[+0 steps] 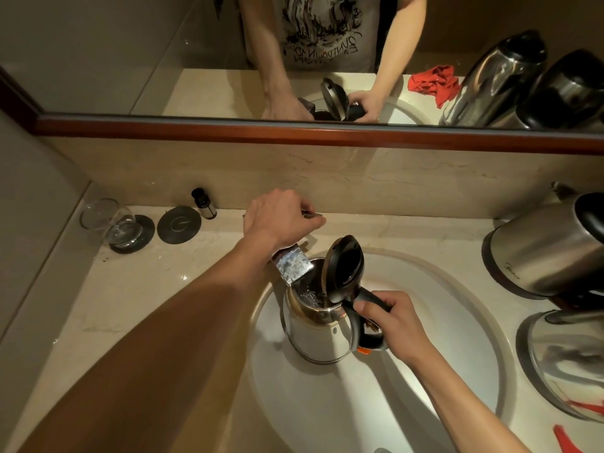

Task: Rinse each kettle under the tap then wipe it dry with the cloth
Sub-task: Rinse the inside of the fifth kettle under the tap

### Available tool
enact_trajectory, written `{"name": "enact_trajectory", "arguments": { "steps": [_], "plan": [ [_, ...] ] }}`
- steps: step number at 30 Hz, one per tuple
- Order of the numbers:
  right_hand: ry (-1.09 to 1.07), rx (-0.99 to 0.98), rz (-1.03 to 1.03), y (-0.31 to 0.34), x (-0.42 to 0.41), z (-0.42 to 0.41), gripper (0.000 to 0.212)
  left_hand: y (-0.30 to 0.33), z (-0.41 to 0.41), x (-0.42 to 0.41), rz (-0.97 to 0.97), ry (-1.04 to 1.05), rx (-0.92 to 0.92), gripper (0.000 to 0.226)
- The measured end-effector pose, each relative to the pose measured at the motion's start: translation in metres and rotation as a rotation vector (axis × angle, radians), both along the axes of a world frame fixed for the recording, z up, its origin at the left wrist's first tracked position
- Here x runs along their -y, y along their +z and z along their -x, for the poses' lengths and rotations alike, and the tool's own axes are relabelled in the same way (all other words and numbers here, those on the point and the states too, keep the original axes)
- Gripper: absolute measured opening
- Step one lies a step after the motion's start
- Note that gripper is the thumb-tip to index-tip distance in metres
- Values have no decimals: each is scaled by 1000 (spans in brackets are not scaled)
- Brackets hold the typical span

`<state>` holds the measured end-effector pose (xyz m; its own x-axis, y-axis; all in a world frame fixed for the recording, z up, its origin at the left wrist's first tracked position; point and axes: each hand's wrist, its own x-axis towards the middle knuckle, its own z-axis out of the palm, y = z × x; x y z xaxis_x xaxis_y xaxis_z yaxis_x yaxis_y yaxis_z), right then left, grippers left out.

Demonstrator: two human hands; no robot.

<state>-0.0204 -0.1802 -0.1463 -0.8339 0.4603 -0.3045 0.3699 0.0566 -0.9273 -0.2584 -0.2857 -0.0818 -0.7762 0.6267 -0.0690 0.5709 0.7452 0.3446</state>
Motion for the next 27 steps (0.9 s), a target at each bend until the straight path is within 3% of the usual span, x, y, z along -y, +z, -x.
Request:
{"name": "enact_trajectory", "arguments": {
  "steps": [20, 27],
  "plan": [
    [11, -26, 4, -2, 0, 0, 50, 4, -3, 1, 33, -25, -30, 40],
    [3, -5, 3, -1, 1, 0, 42, 4, -3, 1, 22, -28, -41, 38]
  ]
}}
